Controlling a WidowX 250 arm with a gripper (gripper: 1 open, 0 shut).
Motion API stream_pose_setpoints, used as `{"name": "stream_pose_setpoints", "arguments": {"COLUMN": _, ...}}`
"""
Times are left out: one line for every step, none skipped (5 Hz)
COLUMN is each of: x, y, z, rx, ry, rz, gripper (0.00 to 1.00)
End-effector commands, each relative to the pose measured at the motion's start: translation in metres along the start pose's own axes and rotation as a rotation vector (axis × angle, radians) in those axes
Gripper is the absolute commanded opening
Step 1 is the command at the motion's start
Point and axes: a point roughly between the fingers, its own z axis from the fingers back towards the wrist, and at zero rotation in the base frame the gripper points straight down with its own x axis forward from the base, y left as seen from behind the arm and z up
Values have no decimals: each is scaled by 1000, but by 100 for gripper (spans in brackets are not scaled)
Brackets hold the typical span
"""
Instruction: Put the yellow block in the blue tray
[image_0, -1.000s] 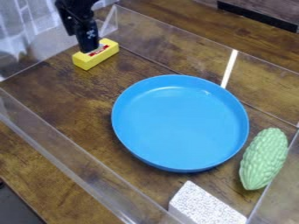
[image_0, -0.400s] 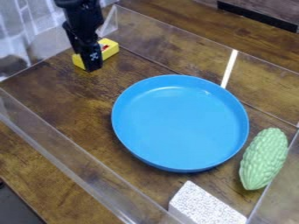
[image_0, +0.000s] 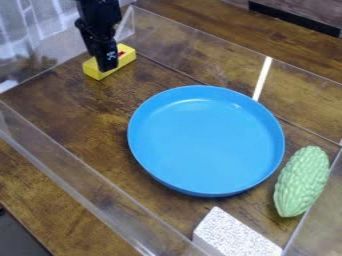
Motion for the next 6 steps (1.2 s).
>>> {"name": "stream_pose_setpoints", "arguments": {"x": 6, "y": 28, "z": 11, "rx": 68, "ry": -31, "rz": 65, "gripper": 100}}
{"name": "stream_pose_setpoints", "arguments": {"x": -4, "y": 30, "z": 14, "rx": 75, "ry": -35, "rz": 82, "gripper": 100}}
{"name": "stream_pose_setpoints", "arguments": {"x": -12, "y": 31, "z": 19, "rx": 88, "ry": -26, "rz": 88, "gripper": 100}}
{"name": "stream_pose_setpoints", "arguments": {"x": -13, "y": 43, "z": 28, "rx": 94, "ry": -30, "rz": 72, "gripper": 100}}
{"name": "stream_pose_setpoints", "arguments": {"x": -15, "y": 57, "z": 36, "rx": 97, "ry": -37, "rz": 56, "gripper": 100}}
{"name": "stream_pose_setpoints", "arguments": {"x": -10, "y": 44, "z": 41, "rx": 100, "ry": -42, "rz": 68, "gripper": 100}}
